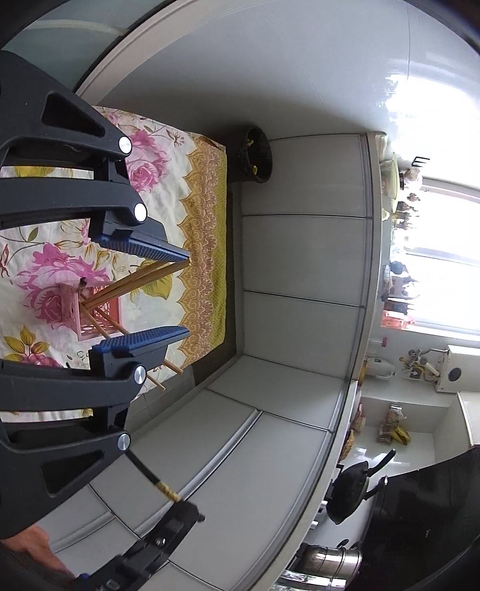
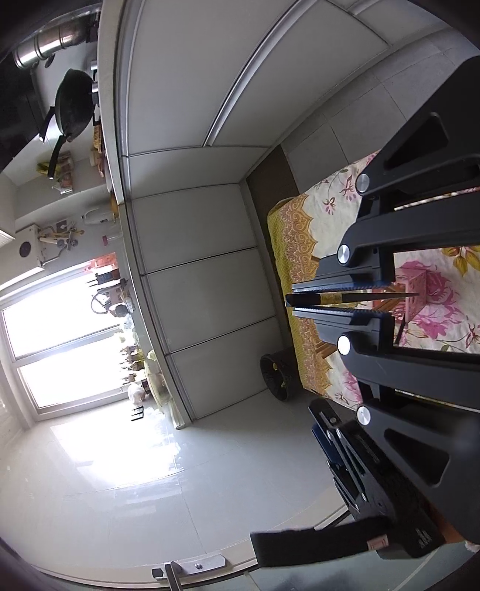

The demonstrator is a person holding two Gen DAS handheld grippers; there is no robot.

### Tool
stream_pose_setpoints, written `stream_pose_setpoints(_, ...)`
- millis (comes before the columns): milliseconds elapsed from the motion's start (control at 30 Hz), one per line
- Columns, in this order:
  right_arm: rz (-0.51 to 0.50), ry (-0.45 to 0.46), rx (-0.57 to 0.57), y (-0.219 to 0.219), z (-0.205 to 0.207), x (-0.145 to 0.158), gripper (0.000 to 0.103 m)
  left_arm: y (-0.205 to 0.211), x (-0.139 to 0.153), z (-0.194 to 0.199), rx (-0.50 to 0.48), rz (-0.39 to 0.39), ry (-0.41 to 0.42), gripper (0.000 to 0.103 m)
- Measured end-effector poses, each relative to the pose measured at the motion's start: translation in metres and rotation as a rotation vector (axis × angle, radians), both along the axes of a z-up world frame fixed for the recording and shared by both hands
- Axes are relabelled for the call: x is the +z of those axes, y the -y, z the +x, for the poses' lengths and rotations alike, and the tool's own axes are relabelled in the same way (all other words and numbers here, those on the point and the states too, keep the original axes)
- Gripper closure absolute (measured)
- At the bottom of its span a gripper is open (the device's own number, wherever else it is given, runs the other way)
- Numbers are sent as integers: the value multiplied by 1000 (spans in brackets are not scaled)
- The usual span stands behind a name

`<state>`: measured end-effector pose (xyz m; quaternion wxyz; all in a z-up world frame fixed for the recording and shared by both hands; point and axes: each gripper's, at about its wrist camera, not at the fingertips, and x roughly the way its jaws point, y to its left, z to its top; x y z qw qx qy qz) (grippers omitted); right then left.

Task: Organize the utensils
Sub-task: 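Open both tools over the pink holder to drop the chopsticks in, then withdraw both tools and lower the left tool toward the remaining wooden chopsticks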

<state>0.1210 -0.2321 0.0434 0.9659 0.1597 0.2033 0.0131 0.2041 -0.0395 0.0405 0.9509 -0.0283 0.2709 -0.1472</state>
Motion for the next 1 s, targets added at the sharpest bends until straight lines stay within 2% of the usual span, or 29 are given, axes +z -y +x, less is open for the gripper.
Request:
stream_pose_setpoints(133, -6, 8, 3, -10, 29, -6, 95, -14, 7, -7, 12, -7, 29, 63)
stream_pose_setpoints(400, -36, -61, 32, -29, 71, -51, 94, -36, -6, 3, 42, -12, -7, 63)
stream_pose_setpoints(433, -43, -69, 28, -29, 71, -54, 85, -38, -8, 4, 47, -16, -14, 63)
stream_pose_setpoints(467, -43, -74, 25, -29, 70, -57, 67, -41, -10, 4, 51, -20, -19, 63)
stream_pose_setpoints(533, -28, -60, -5, -25, 64, -56, 49, -44, -12, 3, 58, -23, -24, 63)
stream_pose_setpoints(567, -17, -47, -21, -21, 58, -53, 44, -45, -13, 2, 64, -26, -25, 63)
stream_pose_setpoints(667, -15, -21, -81, -13, 42, -44, 34, -48, -13, -4, 78, -33, -22, 57)
stream_pose_setpoints(700, -15, -13, -98, -9, 37, -42, 32, -49, -13, -6, 84, -34, -19, 52)
stream_pose_setpoints(767, -16, -5, -130, -2, 26, -38, 23, -51, -13, -12, 90, -39, -18, 48)
stream_pose_setpoints(833, -19, -4, -150, 4, 15, -36, 21, -53, -12, -18, 92, -36, -18, 43)
stream_pose_setpoints(867, -25, -5, -163, 6, 9, -36, 17, -53, -12, -22, 95, -33, -17, 41)
stream_pose_setpoints(967, -19, 10, -194, 14, -10, -36, 8, -54, -10, -33, 103, -34, -6, 26)
stream_pose_setpoints(1000, -13, 18, -205, 17, -18, -36, 7, -55, -9, -37, 109, -38, 2, 18)
